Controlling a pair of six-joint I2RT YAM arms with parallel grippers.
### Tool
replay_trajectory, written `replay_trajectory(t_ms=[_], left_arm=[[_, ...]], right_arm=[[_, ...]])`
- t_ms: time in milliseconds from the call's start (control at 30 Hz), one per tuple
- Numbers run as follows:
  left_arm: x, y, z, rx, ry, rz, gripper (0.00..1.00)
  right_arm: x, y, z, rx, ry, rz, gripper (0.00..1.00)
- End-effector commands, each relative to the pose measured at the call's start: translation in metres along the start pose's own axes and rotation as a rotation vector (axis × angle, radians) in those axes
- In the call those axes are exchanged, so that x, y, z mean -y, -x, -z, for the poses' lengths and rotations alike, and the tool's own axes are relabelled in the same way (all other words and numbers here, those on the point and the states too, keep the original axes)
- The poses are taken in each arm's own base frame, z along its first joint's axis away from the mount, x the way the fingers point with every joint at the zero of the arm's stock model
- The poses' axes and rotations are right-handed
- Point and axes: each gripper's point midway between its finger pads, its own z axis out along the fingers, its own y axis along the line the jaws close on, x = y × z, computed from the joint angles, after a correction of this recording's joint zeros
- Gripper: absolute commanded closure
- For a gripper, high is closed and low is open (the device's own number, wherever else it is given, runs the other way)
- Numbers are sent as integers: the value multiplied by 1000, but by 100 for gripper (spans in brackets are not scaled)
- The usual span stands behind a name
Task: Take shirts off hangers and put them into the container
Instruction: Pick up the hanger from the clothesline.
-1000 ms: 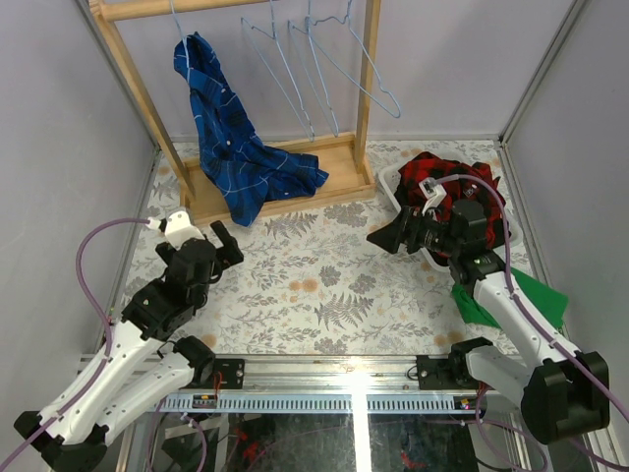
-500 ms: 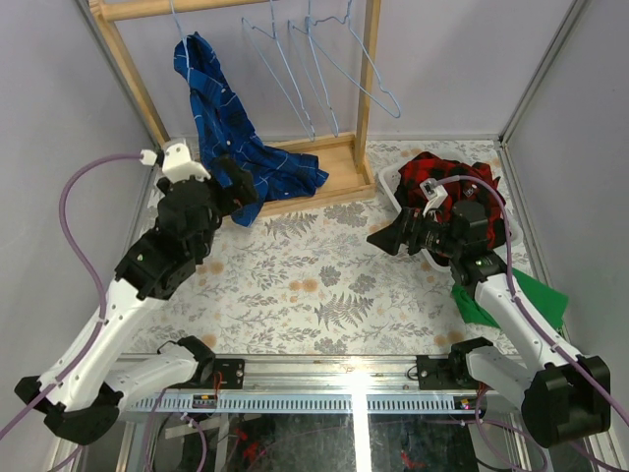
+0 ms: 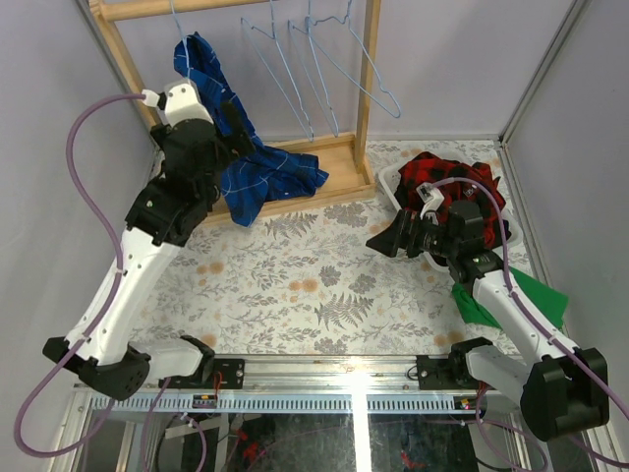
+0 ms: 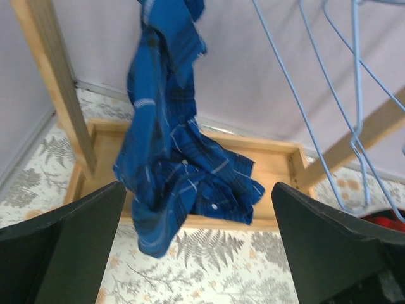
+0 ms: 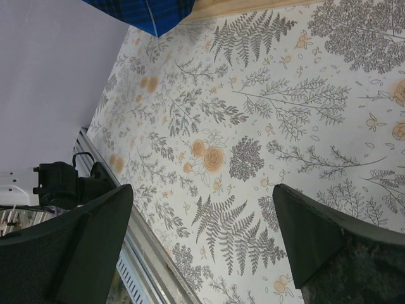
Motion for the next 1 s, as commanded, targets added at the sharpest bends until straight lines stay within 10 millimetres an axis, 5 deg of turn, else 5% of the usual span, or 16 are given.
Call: replay_trajectory(t_ms=[0,133,467,667,967], left_arm=[[-20,20,-12,2,51,-40,0],[-43,25,-27,-15,124,-62,0],[-65,30,-64,-15,147,-9,1],[-59,15,-86,-78,51,-8,12],[-51,8,-103,-99,-2,5,59]], right_arm=[[-7,15,2,18,-10,39,1],[-1,14,4,13,-49,39,1],[10,10,2,-16,-101,15,1],[14,10,1,-11,-123,0,1],[21,7,2,-29,-158,-5,1]])
